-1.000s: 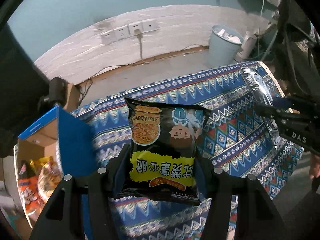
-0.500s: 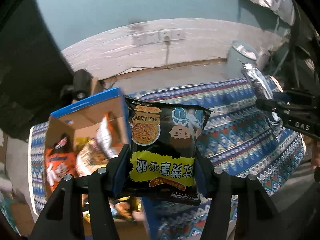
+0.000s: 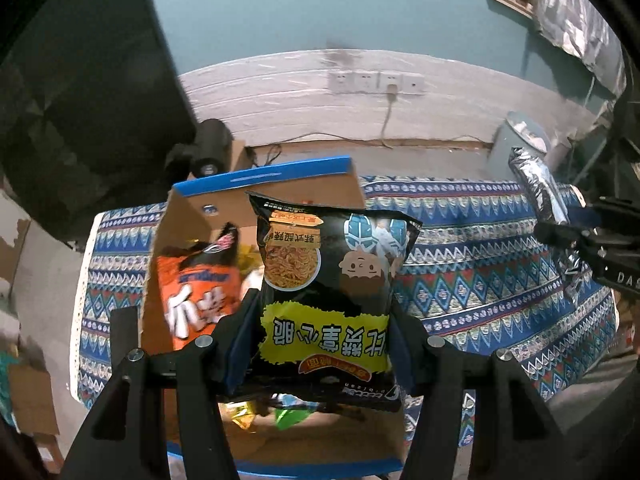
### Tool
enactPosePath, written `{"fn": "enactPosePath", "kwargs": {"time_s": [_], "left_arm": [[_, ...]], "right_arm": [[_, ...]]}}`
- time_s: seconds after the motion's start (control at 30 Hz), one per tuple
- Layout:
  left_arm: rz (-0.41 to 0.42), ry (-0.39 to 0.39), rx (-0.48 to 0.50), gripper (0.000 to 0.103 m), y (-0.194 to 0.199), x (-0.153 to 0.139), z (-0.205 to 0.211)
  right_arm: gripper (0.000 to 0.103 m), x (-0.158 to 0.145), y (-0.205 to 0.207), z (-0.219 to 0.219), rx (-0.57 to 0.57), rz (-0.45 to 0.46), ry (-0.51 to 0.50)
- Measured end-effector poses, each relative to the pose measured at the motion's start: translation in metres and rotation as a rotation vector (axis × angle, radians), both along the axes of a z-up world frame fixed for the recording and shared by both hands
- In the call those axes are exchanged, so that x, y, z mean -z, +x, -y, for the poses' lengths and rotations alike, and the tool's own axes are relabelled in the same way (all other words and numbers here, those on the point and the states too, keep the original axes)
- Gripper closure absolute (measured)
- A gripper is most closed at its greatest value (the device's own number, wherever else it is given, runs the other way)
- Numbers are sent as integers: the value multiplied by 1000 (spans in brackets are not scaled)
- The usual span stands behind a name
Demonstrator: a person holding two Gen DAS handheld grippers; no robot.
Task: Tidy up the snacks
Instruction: 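Carry both packets over the box and open both tools to drop them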
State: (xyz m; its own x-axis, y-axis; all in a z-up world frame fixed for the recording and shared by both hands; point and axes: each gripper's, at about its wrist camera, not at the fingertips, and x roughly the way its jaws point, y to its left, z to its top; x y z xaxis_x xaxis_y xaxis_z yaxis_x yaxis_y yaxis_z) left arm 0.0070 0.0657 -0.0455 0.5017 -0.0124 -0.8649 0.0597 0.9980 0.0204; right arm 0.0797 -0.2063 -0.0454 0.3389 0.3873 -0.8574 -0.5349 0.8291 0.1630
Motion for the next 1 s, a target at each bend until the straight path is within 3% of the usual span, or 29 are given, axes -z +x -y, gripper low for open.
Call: {"fn": "enactPosePath", "kwargs": {"time_s": [0.63, 0.93, 1.0], "left_arm": [[-16, -32, -127, 44, -20, 16, -75], [-14, -45, -155, 43, -23, 15, -85], [-14, -39, -163, 40, -23, 15, -87]], "right_arm": [[75, -1, -1, -137, -171, -69, 39], [74, 3, 1, -170, -184, -95, 49], [69, 3, 3, -172, -184, -100, 65]]}}
